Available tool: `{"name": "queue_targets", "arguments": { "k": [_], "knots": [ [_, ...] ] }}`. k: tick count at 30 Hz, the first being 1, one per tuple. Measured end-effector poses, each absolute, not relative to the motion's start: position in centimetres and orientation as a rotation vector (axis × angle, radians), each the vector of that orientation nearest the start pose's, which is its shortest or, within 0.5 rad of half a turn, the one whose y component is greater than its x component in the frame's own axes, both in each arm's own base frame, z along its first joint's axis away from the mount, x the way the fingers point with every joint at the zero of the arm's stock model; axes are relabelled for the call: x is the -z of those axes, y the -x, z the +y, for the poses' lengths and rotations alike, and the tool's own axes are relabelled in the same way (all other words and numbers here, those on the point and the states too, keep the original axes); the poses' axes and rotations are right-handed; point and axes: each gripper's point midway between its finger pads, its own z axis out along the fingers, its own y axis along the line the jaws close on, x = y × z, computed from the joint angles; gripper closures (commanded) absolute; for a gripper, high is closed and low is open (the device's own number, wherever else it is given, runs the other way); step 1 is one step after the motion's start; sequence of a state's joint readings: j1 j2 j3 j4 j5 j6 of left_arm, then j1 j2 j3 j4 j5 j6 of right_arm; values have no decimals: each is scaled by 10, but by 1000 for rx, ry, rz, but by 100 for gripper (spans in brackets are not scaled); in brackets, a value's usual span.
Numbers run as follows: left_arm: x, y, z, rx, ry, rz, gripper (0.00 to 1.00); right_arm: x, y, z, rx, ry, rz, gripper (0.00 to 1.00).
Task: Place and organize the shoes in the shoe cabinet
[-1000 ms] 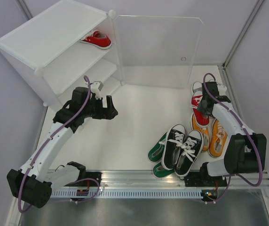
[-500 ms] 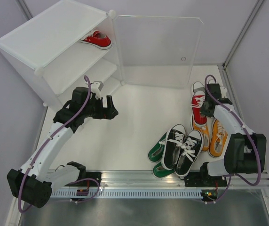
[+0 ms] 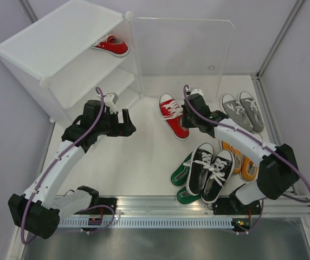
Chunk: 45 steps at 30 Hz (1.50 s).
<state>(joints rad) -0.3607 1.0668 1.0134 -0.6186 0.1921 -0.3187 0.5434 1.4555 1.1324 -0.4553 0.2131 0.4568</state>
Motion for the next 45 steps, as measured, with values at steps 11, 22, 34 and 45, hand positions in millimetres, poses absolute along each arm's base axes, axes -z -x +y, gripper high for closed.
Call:
{"name": "queue_targets", "arguments": {
  "k": [11,22,34,45],
  "knots": [
    [-186,-261,-154,601,-60,2365,0,-55,-345,320,-391,285,2412,82],
    [-137,-245,-188,550,-44,2532,2,-80,-348,335,-414,307,2349,29],
    [-104,-273,-218,426,184,2583,11,-220,-312,226,-294,49,2032,3],
    [-65,-300,-235,272,341,2592,30,-181,-259,157,-242,-75,2048,2]
  ]
}}
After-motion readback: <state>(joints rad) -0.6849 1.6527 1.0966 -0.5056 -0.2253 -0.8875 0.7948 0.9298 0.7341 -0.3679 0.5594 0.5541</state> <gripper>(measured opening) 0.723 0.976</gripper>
